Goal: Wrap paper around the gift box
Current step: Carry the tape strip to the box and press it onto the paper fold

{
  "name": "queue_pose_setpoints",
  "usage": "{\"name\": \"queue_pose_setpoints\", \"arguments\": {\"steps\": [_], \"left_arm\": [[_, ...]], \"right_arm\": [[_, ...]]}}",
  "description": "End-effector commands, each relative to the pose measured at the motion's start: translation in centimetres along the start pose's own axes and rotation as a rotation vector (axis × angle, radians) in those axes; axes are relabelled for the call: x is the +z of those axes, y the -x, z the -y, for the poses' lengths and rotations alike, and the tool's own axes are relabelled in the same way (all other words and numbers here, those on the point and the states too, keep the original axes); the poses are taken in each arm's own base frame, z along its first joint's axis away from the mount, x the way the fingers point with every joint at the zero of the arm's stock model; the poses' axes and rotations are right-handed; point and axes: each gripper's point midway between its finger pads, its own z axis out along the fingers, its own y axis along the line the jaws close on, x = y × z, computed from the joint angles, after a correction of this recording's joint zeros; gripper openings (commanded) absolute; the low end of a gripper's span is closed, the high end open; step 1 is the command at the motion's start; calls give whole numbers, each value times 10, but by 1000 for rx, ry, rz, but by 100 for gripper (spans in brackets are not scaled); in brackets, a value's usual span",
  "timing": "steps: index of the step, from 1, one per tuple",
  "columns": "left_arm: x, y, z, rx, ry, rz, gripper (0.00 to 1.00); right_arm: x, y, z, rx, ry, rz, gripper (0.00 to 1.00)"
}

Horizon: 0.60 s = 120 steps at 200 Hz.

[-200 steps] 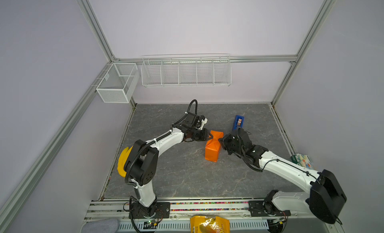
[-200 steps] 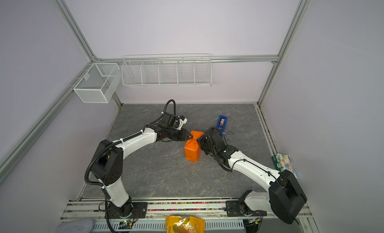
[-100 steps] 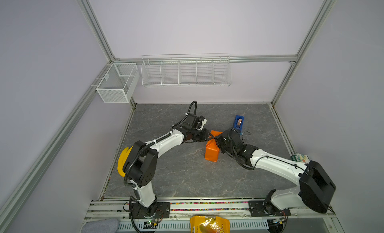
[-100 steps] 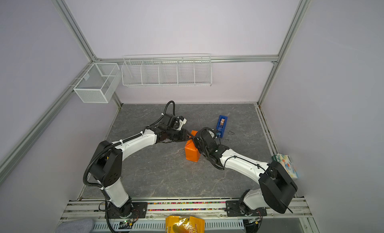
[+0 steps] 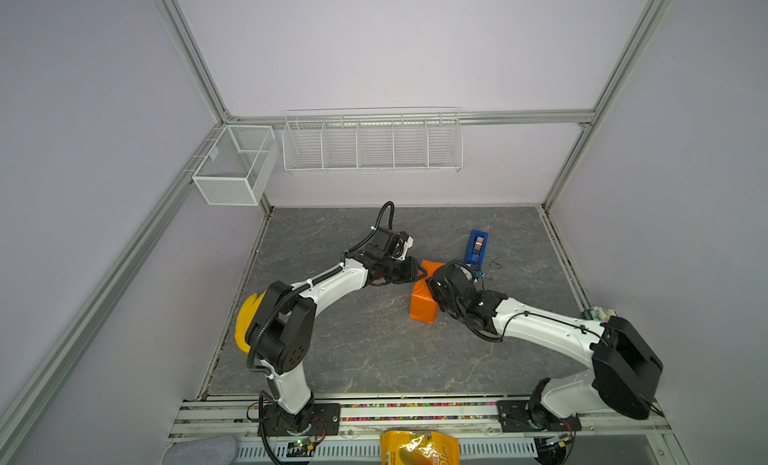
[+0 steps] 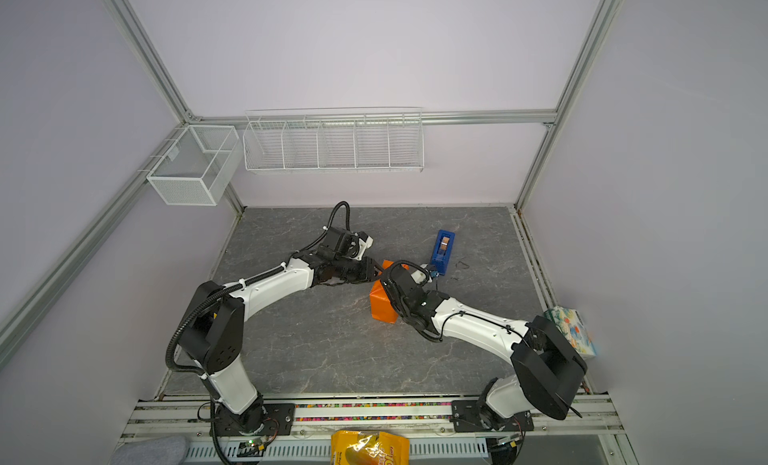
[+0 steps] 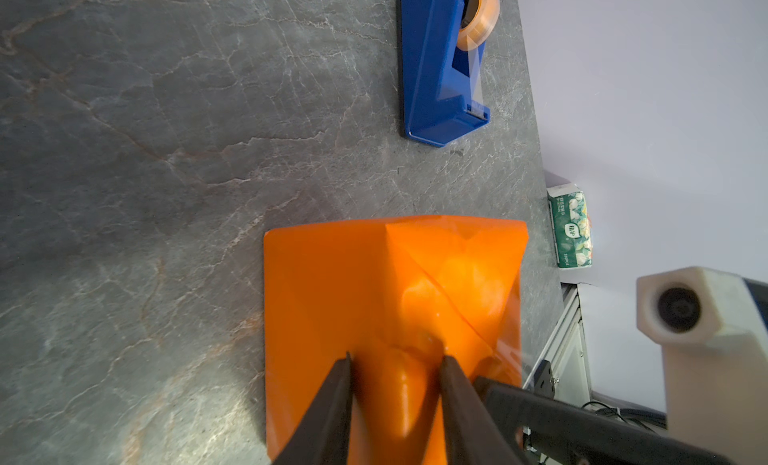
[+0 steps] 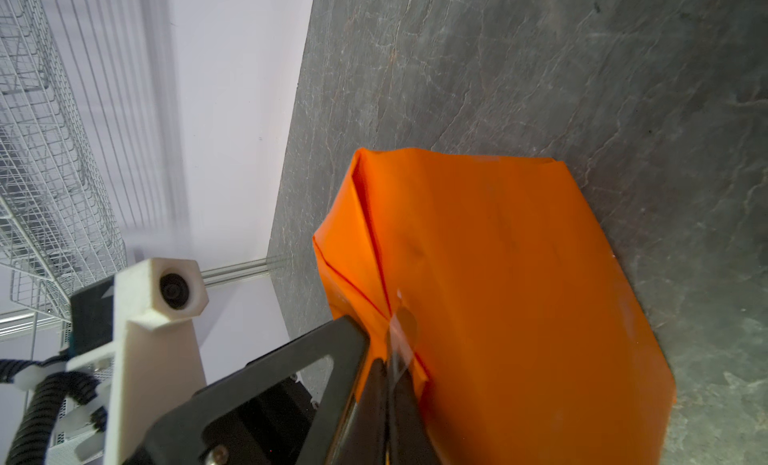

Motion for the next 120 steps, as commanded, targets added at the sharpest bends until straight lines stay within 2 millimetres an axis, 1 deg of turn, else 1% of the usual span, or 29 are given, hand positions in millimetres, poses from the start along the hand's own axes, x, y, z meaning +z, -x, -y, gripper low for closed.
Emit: {"name": "queue_pose_setpoints", "arguments": {"steps": [1, 20, 31, 49, 67, 84, 120], "left_arm": [[7, -49, -38, -66, 161, -151, 35], [-7, -37, -26, -33, 160, -129, 36], [-15, -32, -16, -10, 146, -117, 38], [-23, -33, -4, 5, 108, -134, 40], [-28, -40, -1, 3, 90, -148, 42], [-33, -43, 1, 6, 89, -146, 46], [-39, -36, 5, 7, 89, -114, 50]], "right_arm": [[5, 6, 55, 39, -170, 44, 8], [5, 6, 61, 29, -191, 47, 7], [6, 7, 64, 27, -199, 49, 7], [9, 5, 68, 24, -212, 47, 7], [11, 3, 71, 25, -222, 40, 7], [12, 1, 71, 26, -224, 33, 7], [13, 0, 73, 27, -229, 25, 7]]}}
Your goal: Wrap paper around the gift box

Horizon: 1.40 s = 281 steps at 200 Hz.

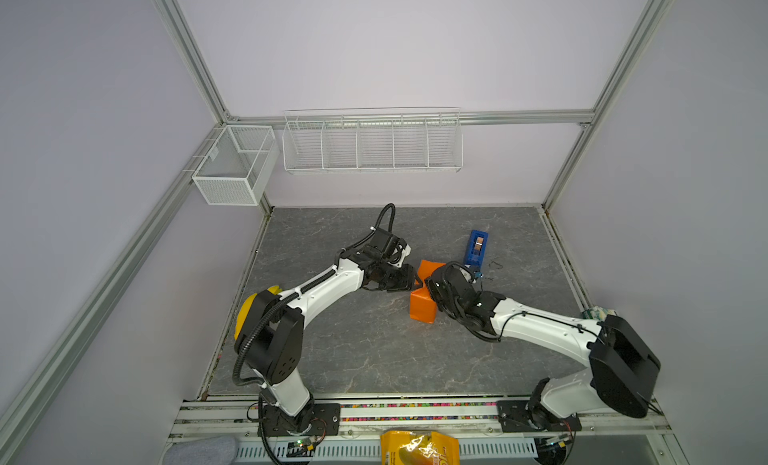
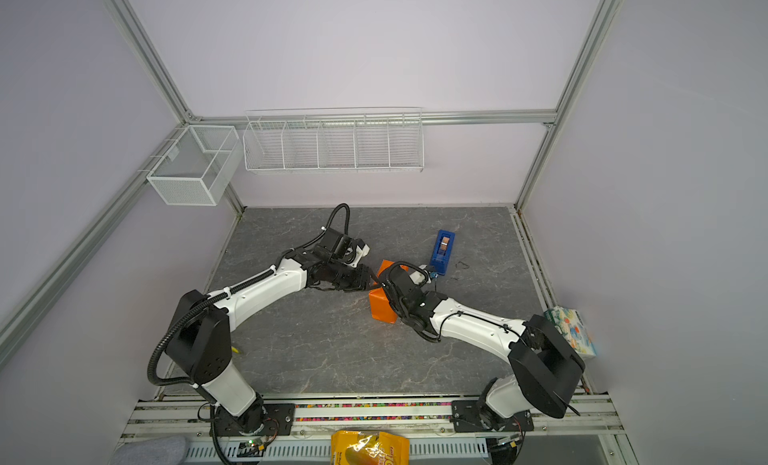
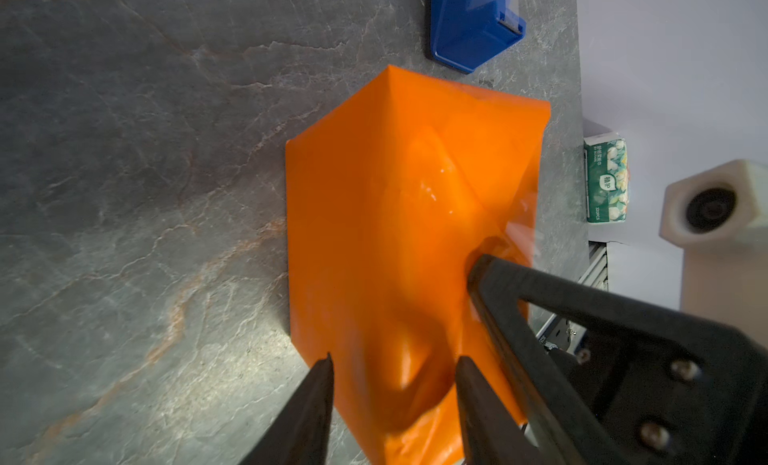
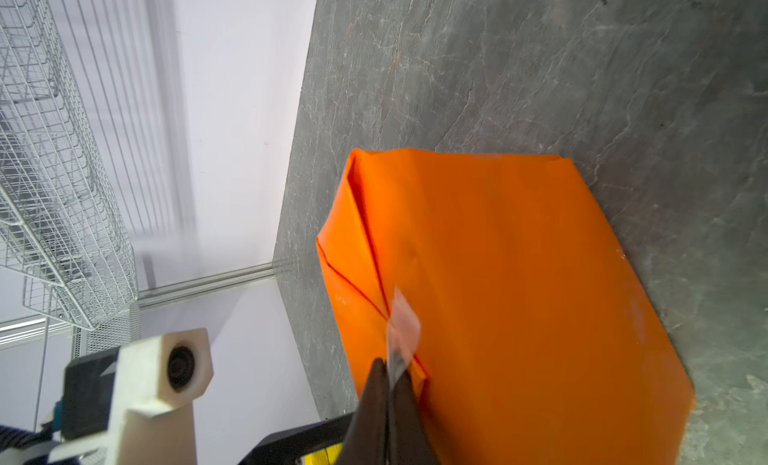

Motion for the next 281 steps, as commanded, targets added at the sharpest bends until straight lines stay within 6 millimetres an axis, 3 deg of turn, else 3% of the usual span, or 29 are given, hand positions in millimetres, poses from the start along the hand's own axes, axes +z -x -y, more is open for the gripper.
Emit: {"name": "queue_pose_setpoints", "arguments": {"steps": [1, 54, 119, 198, 219, 243, 271, 274, 281], "left_arm": [[-9, -5, 3, 4, 11, -1, 50], [-28, 13, 10, -13, 12, 82, 58], [0, 1, 10, -49, -82, 14, 61], [28, -24, -23, -79, -18, -74, 57], [32, -30, -32, -84, 16, -91, 57], [35, -36, -39, -90, 35, -105, 56], [37, -38, -41, -96, 31, -111, 56], [38, -38, -41, -96, 32, -112, 56], [38, -38, -41, -96, 32, -112, 55]], "right_arm": [[9, 3, 74, 10, -240, 22, 7], [5, 5, 74, 2, -244, 25, 6], [4, 6, 74, 1, -244, 25, 7], [0, 8, 72, -5, -242, 30, 6], [-2, 10, 65, -22, -228, 37, 11], [-13, 23, 50, -74, -201, 81, 23], [-21, 41, 45, -124, -198, 121, 23], [-22, 42, 34, -116, -177, 121, 23], [-23, 45, 34, -117, -183, 124, 23]]}}
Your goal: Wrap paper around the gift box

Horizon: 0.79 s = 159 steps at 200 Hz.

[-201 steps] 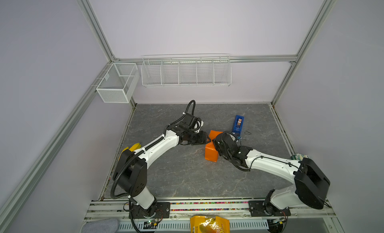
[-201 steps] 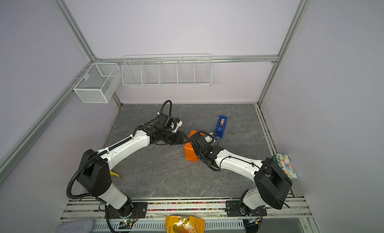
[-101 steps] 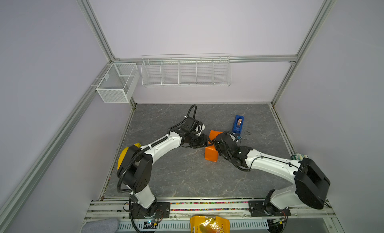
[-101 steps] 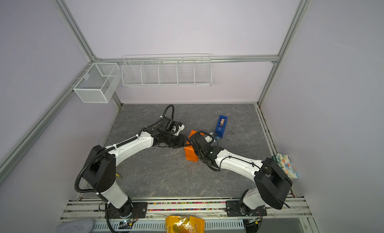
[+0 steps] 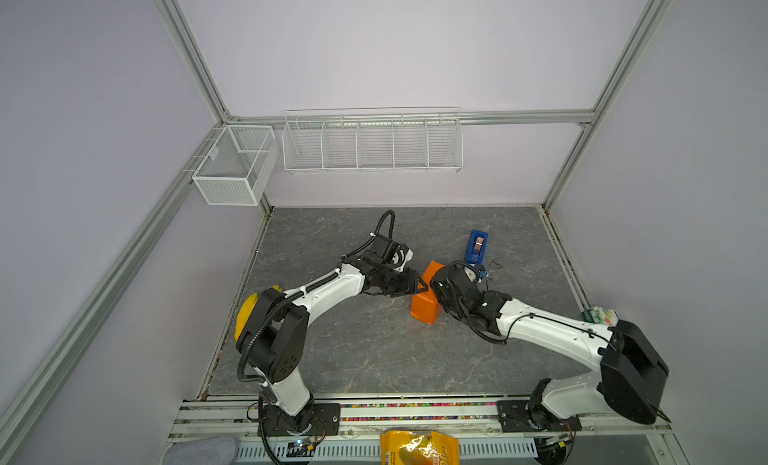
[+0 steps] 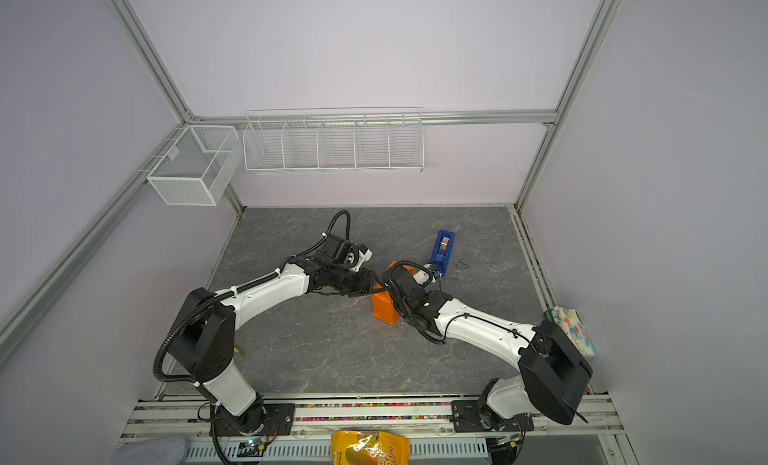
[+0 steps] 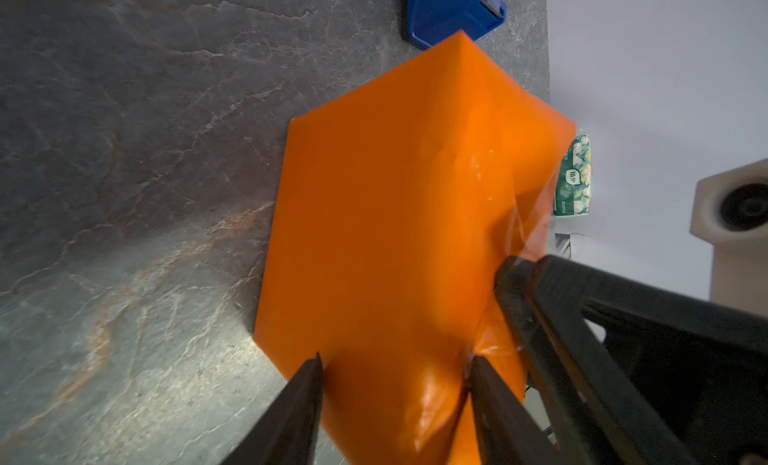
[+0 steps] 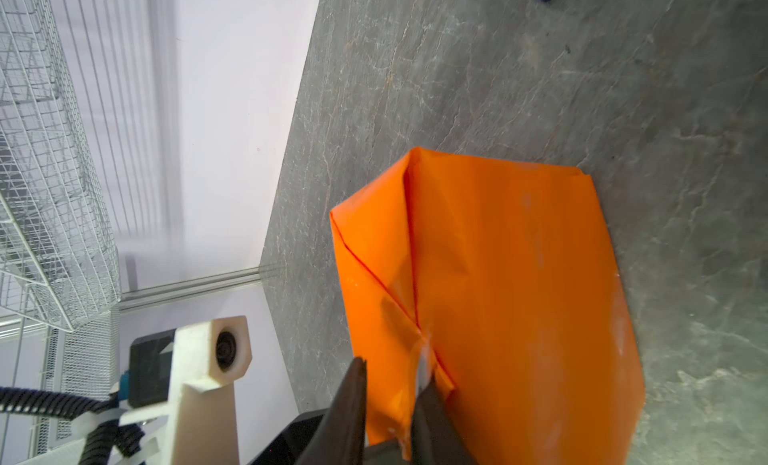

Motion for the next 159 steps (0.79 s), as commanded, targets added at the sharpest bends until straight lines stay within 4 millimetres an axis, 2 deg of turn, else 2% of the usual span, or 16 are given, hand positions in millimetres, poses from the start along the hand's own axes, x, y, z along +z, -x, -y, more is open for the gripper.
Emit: {"name": "queue_pose_setpoints", "arguments": {"steps": [1, 31, 36, 62, 85, 99, 119, 140, 144, 159], "left_arm": [[15, -28, -44, -68, 130, -87, 55], [15, -29, -45, -68, 133, -91, 55], [16, -29, -45, -68, 133, -91, 55], [17, -29, -44, -70, 128, -94, 54], [16, -28, -43, -68, 124, -95, 54], [16, -27, -42, -67, 122, -94, 54], [16, -27, -41, -65, 121, -97, 53], [16, -27, -42, -66, 124, -99, 53], [17, -27, -42, -66, 125, -100, 53], [16, -27, -42, -65, 127, -101, 53]], "right_arm": [[-5, 26, 33, -54, -149, 74, 23], [-11, 41, 40, -40, -169, 99, 23], [-11, 43, 54, -49, -195, 106, 23], [-20, 59, 66, -43, -227, 139, 23], [-33, 74, 65, -70, -222, 170, 23], [-38, 78, 52, -144, -190, 164, 23], [-40, 69, 24, -274, -108, 96, 23], [-31, 39, -7, -401, 42, -73, 21], [-34, 33, -23, -415, 88, -107, 21], [-29, 8, -40, -488, 147, -242, 18]]}}
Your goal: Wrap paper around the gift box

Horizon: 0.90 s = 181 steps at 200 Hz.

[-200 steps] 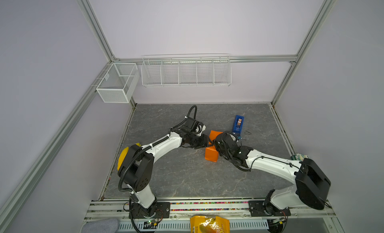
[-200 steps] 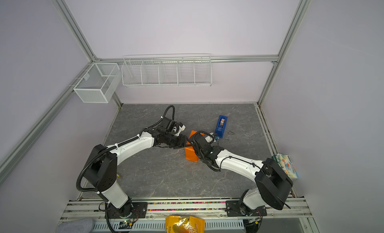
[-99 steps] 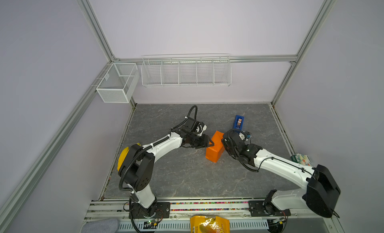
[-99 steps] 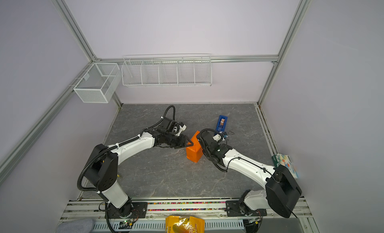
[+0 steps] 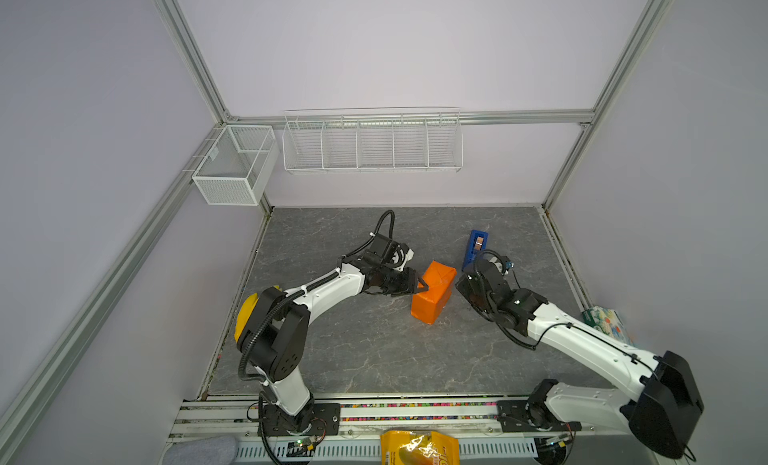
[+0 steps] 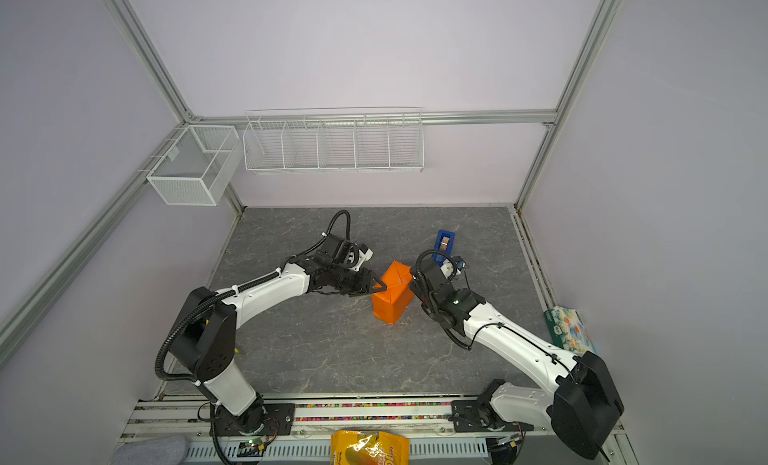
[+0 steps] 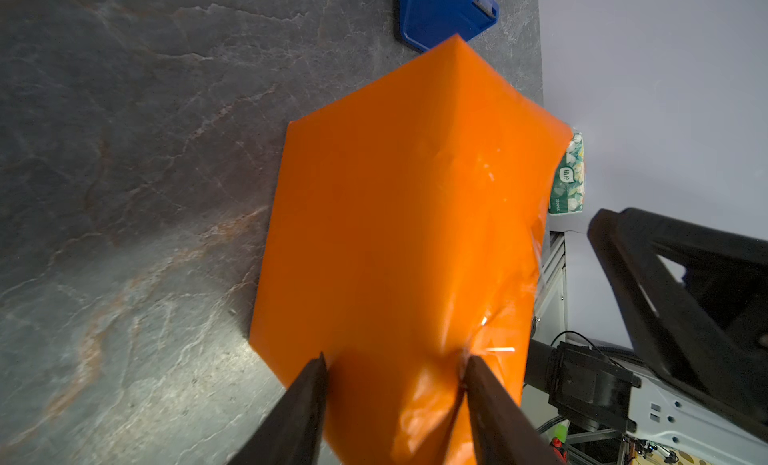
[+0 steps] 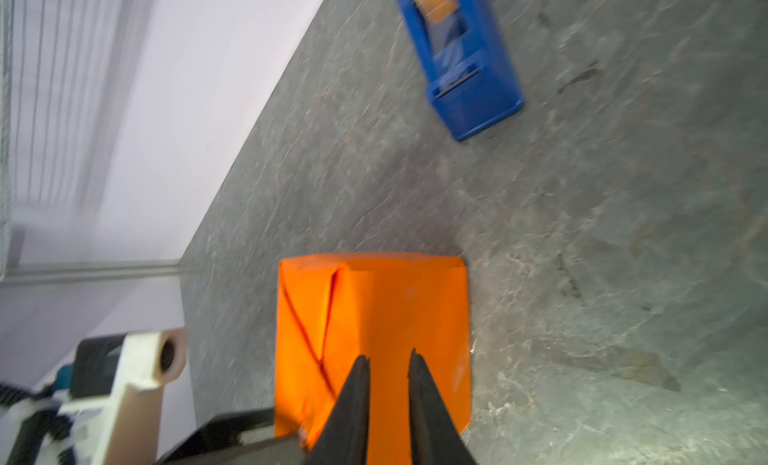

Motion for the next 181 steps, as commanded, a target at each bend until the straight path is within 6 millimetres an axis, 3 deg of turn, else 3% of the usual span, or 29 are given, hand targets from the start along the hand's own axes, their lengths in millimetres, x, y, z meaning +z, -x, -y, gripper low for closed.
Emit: {"name": "queue_pose_setpoints", "arguments": {"steps": [1, 15, 25, 66, 130, 145, 152, 181], "left_arm": [[14, -27, -43, -73, 142, -95, 53], [13, -27, -43, -72, 142, -95, 52], [13, -27, -43, -71, 143, -95, 52], [11, -26, -42, -70, 147, -93, 52], [12, -29, -46, -71, 160, -101, 52], [11, -29, -46, -72, 163, -101, 52], [11, -29, -46, -71, 163, -101, 51], [11, -30, -46, -73, 166, -101, 52]], "right_arm": [[-1, -24, -63, -194, 231, -185, 18], [4, -42, -82, -248, 309, -279, 16], [10, -55, -86, -252, 330, -342, 13], [34, -78, -62, -244, 247, -452, 7], [41, -47, 0, -197, 95, -383, 6], [39, -35, 6, -180, 86, -363, 6], [42, -37, 23, -172, 53, -371, 6], [41, -25, 37, -145, 33, -355, 6]]}}
